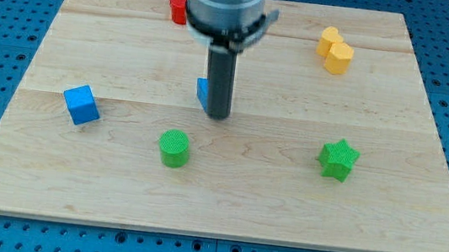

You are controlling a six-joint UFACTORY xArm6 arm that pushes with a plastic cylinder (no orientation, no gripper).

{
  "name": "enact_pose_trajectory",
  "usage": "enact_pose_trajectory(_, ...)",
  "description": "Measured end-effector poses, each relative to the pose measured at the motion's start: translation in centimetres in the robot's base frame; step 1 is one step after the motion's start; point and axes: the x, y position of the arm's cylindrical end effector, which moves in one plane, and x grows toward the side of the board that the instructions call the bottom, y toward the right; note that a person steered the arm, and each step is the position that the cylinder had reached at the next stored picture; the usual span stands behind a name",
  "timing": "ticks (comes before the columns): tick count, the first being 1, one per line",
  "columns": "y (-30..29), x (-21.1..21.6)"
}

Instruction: Nudge the blue cube down a bit

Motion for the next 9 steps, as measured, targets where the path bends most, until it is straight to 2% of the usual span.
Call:
enact_pose_trajectory(1,0.5,-5.6)
enact_pose_trajectory(2,0.8,-6.6)
enact_pose_trajectory(3,0.8,-5.4)
enact_pose_trajectory(4,-0.8,-0.6)
enact_pose_trajectory(5,-4.4,0.9)
enact_pose_trajectory(6,-5.1,0.9)
enact_pose_trajectory(7,-5.4,2.9)
enact_pose_trajectory(8,-8.8,5.8)
enact_pose_trajectory(9,-13.8,4.9)
